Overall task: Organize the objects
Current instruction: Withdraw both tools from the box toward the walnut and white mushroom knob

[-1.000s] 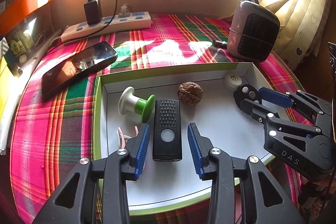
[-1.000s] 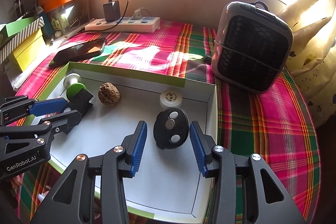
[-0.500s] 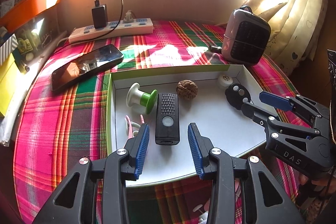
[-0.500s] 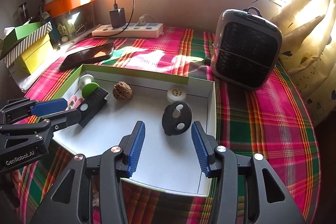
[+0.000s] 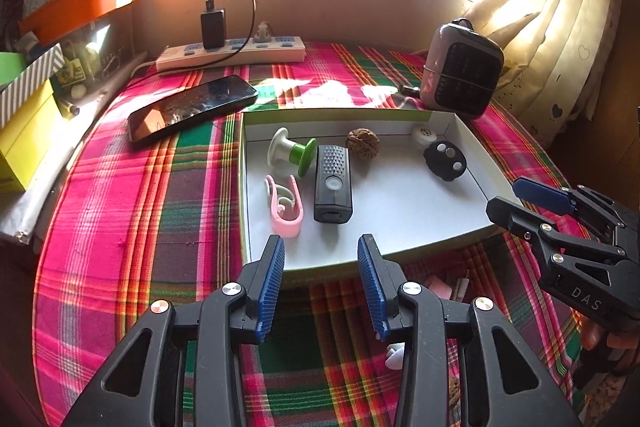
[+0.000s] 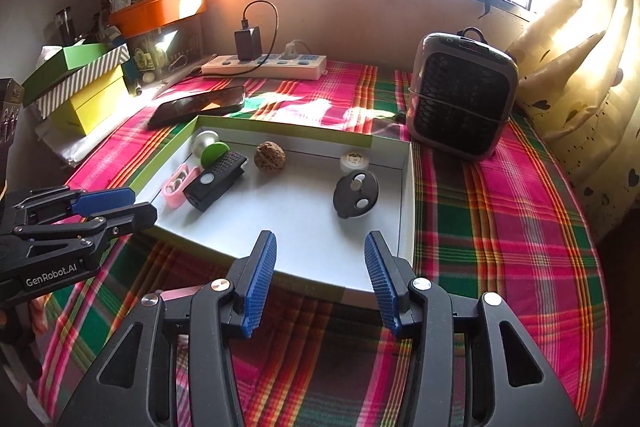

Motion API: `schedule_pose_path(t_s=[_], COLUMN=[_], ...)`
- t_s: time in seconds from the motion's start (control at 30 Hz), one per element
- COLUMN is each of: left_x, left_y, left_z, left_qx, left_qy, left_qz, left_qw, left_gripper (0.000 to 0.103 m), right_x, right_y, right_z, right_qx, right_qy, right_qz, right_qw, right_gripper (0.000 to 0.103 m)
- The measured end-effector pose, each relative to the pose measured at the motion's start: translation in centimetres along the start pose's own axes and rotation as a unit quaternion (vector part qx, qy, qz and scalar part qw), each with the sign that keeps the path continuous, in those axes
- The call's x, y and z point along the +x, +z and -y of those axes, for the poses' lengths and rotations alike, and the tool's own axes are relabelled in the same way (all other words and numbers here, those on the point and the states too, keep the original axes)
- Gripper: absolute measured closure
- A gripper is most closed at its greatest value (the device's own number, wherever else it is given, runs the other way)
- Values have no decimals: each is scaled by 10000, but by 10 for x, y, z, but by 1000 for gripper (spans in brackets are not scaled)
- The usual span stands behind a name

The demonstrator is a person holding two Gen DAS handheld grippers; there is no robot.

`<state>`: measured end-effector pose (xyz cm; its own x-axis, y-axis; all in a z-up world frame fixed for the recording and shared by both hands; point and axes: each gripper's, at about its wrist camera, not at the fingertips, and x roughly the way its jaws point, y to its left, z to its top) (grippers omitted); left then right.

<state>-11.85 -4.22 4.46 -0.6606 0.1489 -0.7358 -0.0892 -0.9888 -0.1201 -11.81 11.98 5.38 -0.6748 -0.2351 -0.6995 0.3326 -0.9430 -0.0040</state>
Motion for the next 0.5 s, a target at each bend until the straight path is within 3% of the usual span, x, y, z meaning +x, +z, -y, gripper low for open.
schedule_pose_path(t_s=[0.5], left_x=[-29], left_y=[-29], left_z=[-4], left_qx=[-9], left_qy=[-45], left_qz=[96], left_qw=[9999], left_gripper=[66], right_x=[-20], right_y=[-40], right_z=[-41], right_qx=[-382], right_qy=[599], right_qz=[-143], right_qw=[9974], right_gripper=[56])
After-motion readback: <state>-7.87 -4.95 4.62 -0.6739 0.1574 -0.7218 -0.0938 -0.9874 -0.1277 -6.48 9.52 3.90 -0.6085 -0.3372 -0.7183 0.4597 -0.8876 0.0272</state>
